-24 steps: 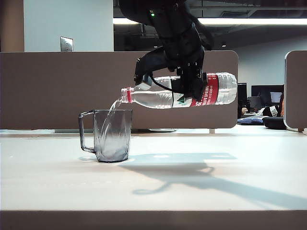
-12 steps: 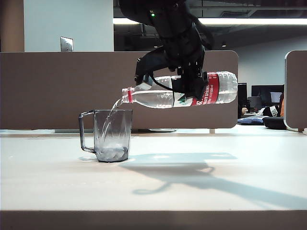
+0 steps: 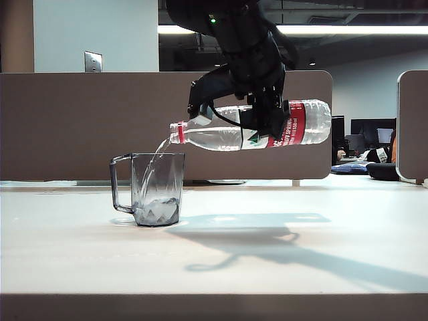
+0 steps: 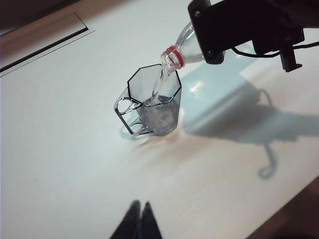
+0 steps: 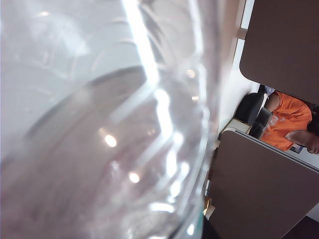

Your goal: Pick up the mineral water bottle on the table and pour water into the mug until it's half full.

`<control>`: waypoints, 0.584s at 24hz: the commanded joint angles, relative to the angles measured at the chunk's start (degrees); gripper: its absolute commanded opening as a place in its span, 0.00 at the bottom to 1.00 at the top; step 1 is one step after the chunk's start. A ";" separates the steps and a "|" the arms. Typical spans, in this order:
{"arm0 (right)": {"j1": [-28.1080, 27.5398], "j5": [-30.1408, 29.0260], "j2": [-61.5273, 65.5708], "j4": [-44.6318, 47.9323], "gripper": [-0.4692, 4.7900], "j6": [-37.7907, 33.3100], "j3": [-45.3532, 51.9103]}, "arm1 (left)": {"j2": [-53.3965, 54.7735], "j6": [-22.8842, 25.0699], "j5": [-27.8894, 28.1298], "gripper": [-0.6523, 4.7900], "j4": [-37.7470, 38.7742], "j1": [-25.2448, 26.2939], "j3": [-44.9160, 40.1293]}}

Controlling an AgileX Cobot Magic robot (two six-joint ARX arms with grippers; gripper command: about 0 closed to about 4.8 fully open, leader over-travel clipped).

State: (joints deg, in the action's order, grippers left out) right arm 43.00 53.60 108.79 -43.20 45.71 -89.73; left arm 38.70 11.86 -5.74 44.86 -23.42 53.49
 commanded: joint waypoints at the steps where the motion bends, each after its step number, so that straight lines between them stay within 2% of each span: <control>1: 0.07 1.55 -0.66 1.22 0.55 -0.24 -0.59 | -0.11 0.15 0.22 0.11 -0.22 0.04 0.26; 14: 0.07 1.70 -0.68 1.07 0.54 -0.04 -0.59 | -0.11 0.15 0.22 0.11 -0.13 0.04 0.26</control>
State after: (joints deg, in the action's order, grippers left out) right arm 43.00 53.65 108.77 -43.20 45.74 -89.76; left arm 38.70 11.86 -5.74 44.86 -23.42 53.49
